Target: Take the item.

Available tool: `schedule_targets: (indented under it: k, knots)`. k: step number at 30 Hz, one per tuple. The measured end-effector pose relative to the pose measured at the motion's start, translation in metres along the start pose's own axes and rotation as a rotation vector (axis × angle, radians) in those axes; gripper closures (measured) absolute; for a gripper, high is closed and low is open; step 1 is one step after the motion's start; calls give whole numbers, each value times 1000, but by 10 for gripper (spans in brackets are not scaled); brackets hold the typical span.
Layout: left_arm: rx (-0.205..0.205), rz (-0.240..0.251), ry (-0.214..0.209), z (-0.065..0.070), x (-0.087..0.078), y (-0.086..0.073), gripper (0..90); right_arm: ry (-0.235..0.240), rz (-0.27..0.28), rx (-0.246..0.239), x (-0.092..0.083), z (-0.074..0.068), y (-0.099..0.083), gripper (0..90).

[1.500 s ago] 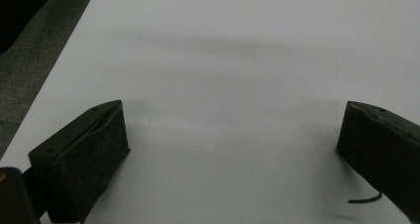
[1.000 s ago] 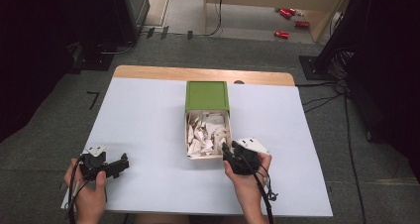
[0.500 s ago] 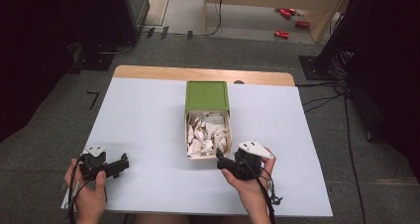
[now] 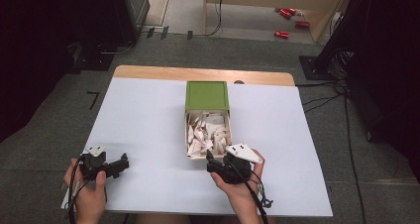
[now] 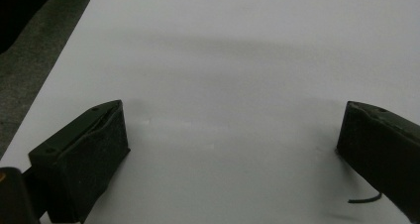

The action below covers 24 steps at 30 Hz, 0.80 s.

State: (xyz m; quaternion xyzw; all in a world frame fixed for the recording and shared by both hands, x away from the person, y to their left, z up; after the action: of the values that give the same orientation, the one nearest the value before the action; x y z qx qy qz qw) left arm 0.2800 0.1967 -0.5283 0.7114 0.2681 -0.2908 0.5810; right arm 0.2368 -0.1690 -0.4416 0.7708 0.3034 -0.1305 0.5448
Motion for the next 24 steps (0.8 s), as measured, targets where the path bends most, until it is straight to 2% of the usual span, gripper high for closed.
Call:
schedule_targets:
  k: [5, 8, 12, 14, 20, 24]
  knots:
    - [0, 0, 0, 0, 0, 0, 0, 17, -7, -11, 7, -5, -2, 386]
    - [0, 0, 0, 0, 0, 0, 0, 15, -8, -35, 13, -9, -4, 429]
    - [0, -1, 0, 0, 0, 0, 0, -1, -9, -47, 20, -10, -7, 494]
    - [0, -1, 0, 0, 0, 0, 0, 6, -11, -46, 23, -10, -8, 553]
    - [0, -1, -1, 0, 0, 0, 0, 10, -17, -50, 33, -13, -11, 601]
    - [0, -1, -1, 0, 0, 0, 0, -5, -10, -39, 42, -13, -9, 647]
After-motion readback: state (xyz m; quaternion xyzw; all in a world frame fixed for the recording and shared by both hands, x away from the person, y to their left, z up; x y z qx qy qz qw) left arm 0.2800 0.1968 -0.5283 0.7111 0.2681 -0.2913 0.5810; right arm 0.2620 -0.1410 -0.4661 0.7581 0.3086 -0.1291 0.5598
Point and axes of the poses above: each handheld gripper's, and its own axes: x roughly forward along the jaws, y roughly out of its top, z roughly to its right, the point moved 4 cm from there along x, roughly forward along the jaws, and after that the axes turned 12 degrees about x, right-handed, at the moved point
